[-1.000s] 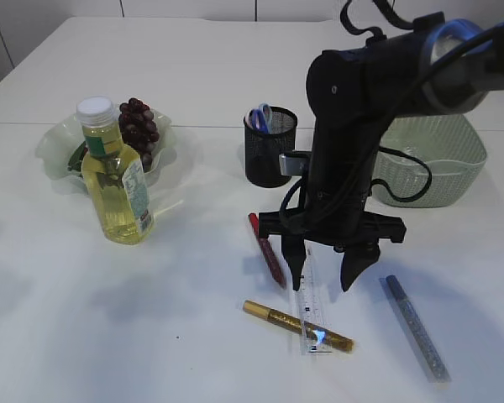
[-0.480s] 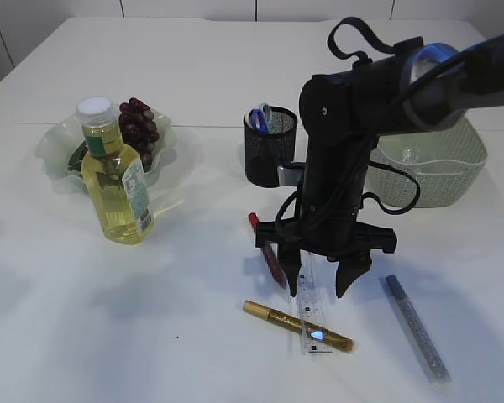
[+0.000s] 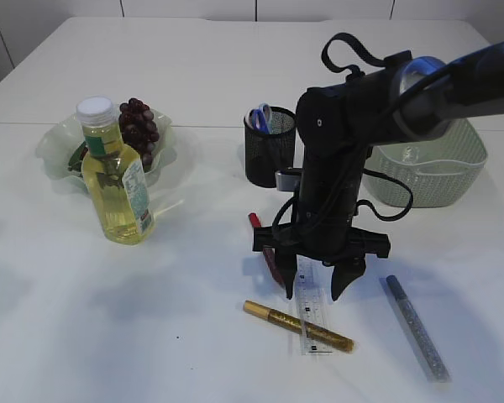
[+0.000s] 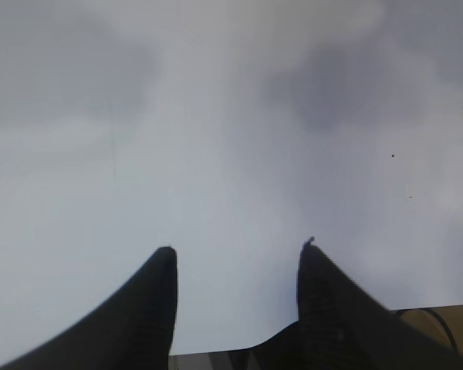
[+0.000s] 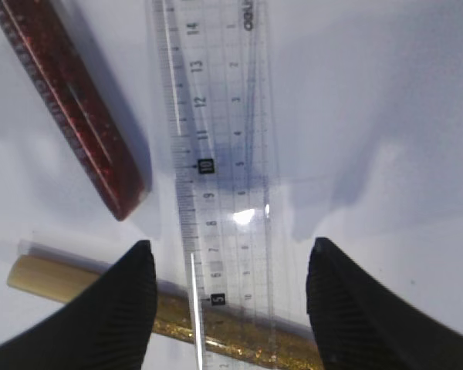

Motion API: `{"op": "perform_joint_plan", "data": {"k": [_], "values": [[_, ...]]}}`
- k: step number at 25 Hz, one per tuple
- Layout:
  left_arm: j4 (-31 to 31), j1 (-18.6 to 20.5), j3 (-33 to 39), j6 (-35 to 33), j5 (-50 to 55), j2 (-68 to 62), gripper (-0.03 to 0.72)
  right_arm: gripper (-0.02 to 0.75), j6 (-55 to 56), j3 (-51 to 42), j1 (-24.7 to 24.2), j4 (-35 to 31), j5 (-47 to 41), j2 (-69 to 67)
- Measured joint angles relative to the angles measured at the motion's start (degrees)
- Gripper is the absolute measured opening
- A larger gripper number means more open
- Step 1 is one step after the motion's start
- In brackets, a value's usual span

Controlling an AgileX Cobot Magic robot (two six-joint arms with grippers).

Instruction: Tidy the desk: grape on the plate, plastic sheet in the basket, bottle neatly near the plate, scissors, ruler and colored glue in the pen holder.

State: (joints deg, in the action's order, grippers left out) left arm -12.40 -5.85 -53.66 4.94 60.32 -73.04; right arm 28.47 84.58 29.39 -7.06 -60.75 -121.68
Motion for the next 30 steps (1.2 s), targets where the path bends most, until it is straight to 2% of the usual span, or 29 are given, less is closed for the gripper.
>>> {"op": "perform_joint_plan", "data": {"k": [16, 20, 24, 30], "values": [[0.1, 0.0, 0.0, 0.0, 0.0, 0.0, 0.371, 0.486, 0.1, 0.3, 0.0, 0.0, 0.6, -2.0], [0.1, 0.0, 0.0, 0.0, 0.0, 0.0, 0.371, 0.426, 0.1, 0.4, 0.0, 0.0, 0.6, -2.0], [0.2, 0.0, 0.0, 0.0, 0.0, 0.0, 0.371, 0.325, 0.1, 0.4, 0.0, -0.2, 0.6, -2.0], [0.3, 0.0, 0.0, -0.1, -0.5, 0.0, 0.370, 0.290, 0.0, 0.4, 0.0, -0.2, 0.7, -2.0]]}}
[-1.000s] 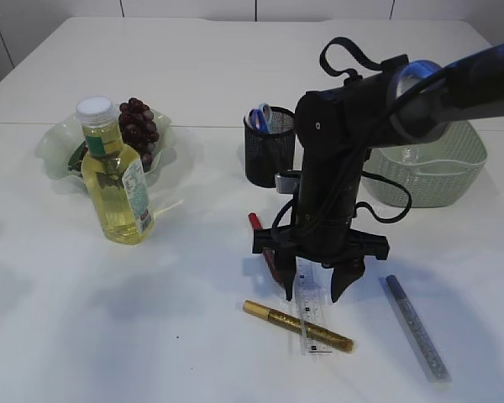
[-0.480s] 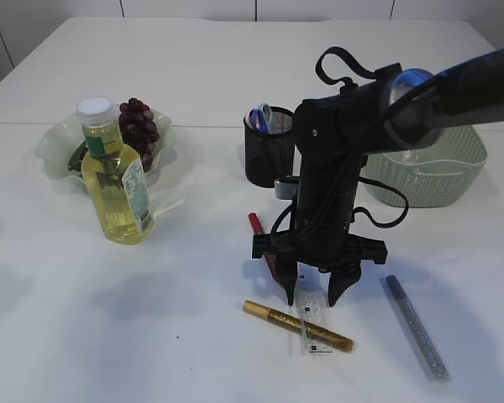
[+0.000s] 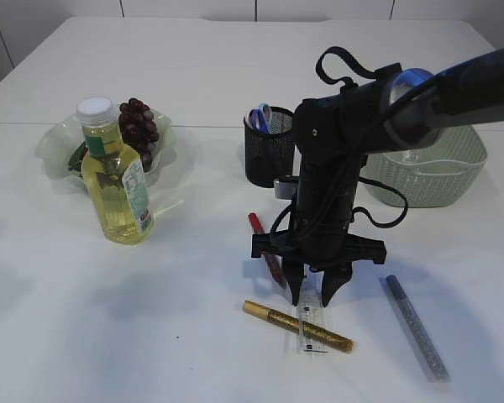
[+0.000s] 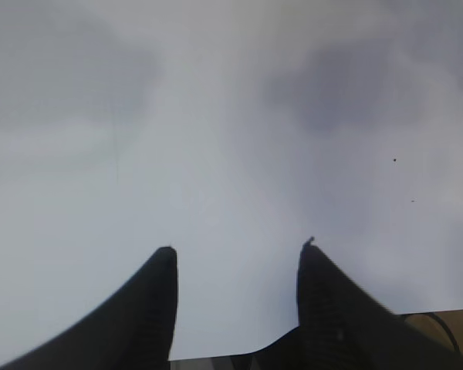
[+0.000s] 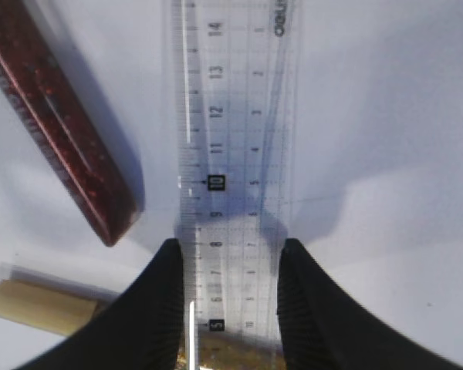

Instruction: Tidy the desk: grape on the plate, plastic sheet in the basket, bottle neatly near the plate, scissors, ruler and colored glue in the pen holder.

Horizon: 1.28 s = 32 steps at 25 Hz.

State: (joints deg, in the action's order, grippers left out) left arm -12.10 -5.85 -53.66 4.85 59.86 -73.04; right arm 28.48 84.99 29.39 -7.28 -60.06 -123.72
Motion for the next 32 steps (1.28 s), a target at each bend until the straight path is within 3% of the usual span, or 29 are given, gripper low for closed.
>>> {"op": "perform_joint_plan", "data": {"k": [11, 20, 26, 32], "values": [[0.0, 0.0, 0.0, 0.0, -0.2, 0.0, 0.370, 0.288, -4.9, 0.9, 0.0, -2.0, -2.6, 0.0], [0.0, 0.0, 0.0, 0.0, -0.2, 0.0, 0.370, 0.288, -9.1, 8.5, -0.4, -3.6, -6.2, 0.4], [0.0, 0.0, 0.0, 0.0, -0.2, 0.0, 0.368, 0.288, -14.9, 10.9, -3.9, -9.5, -8.2, 1.7], [0.0, 0.0, 0.0, 0.0, -0.2, 0.0, 0.364, 0.288, -25.2, 11.1, -11.6, -18.9, -6.2, 5.2]]}}
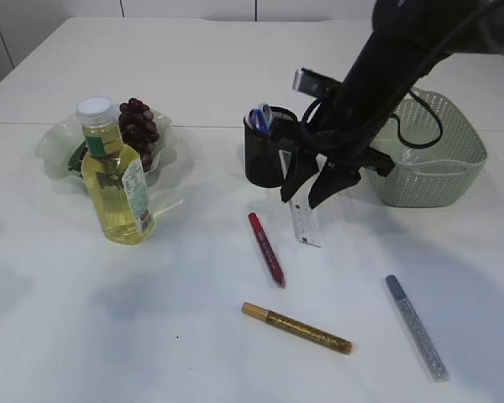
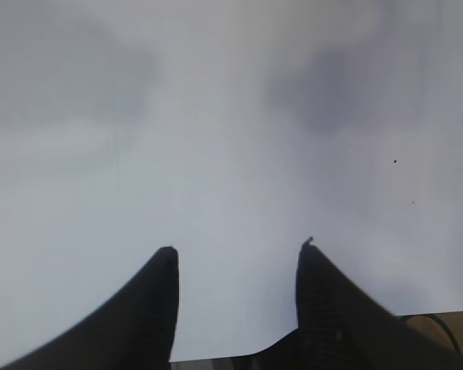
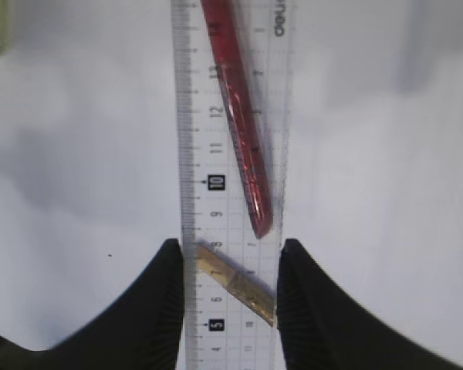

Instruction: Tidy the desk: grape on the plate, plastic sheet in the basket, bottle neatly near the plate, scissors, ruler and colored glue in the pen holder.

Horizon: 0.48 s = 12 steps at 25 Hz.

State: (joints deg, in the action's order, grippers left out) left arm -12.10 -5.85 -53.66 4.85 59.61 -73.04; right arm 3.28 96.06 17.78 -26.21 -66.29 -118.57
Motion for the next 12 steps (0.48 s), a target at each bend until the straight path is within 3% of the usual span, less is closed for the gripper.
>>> {"op": "perform_joint_plan", "data": {"k": [8, 12], "values": [[0.0, 0.0, 0.0, 0.0, 0.0, 0.0, 0.362, 0.288, -24.9, 0.0, -10.8, -28.3, 3.0, 1.4], [0.0, 0.0, 0.0, 0.0, 0.0, 0.0, 0.361, 0.288, -38.1, 0.0, -13.3, -36.3, 4.7, 1.4]]}}
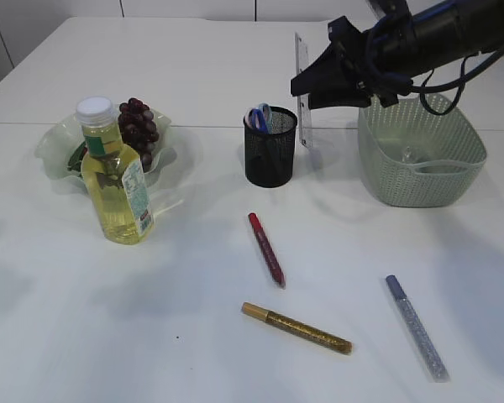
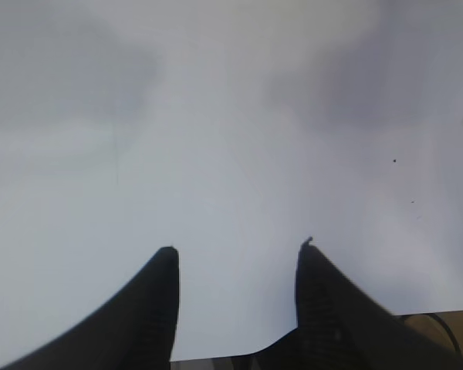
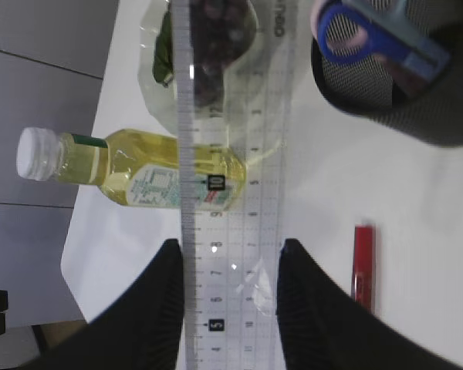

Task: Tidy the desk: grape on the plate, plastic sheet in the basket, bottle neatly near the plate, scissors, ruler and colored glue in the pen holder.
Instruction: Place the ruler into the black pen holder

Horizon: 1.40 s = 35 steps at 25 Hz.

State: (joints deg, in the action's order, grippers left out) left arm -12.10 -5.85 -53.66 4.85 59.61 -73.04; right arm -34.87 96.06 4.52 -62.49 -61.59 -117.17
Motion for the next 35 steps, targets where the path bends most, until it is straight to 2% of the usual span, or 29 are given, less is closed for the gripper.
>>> {"op": "perform_joint_plan", "data": {"k": [5, 10, 13, 16, 20, 27, 35], "values": [[0.0, 0.0, 0.0, 0.0, 0.6, 0.0, 0.354, 0.288, -17.4, 0.0, -0.1, -9.7, 4.6, 0.0], [0.0, 0.0, 0.0, 0.0, 1.1, 0.0, 0.350, 0.288, -36.6, 0.0, -0.1, -23.0, 10.3, -1.8], [0.0, 0.0, 0.0, 0.0, 1.1, 0.0, 0.344, 0.288, -45.6, 0.0, -0.1, -30.4, 12.8, -4.2], [0.0, 0.0, 0.0, 0.0, 1.1, 0.0, 0.342, 0.288, -53.0, 0.0, -0.1, -35.2, 13.6, -6.9], [-0.1, 0.0, 0.0, 0.0, 1.1, 0.0, 0.335, 0.288, -59.7, 1.4, -0.1, -38.2, 13.7, -10.8], [-0.2, 0.0, 0.0, 0.0, 1.1, 0.0, 0.326, 0.288, -67.9, 7.3, -0.1, -38.9, 12.0, -15.7], [-0.2, 0.0, 0.0, 0.0, 1.1, 0.0, 0.307, 0.288, -77.5, 8.5, -0.1, -39.1, 9.1, -17.6]]}}
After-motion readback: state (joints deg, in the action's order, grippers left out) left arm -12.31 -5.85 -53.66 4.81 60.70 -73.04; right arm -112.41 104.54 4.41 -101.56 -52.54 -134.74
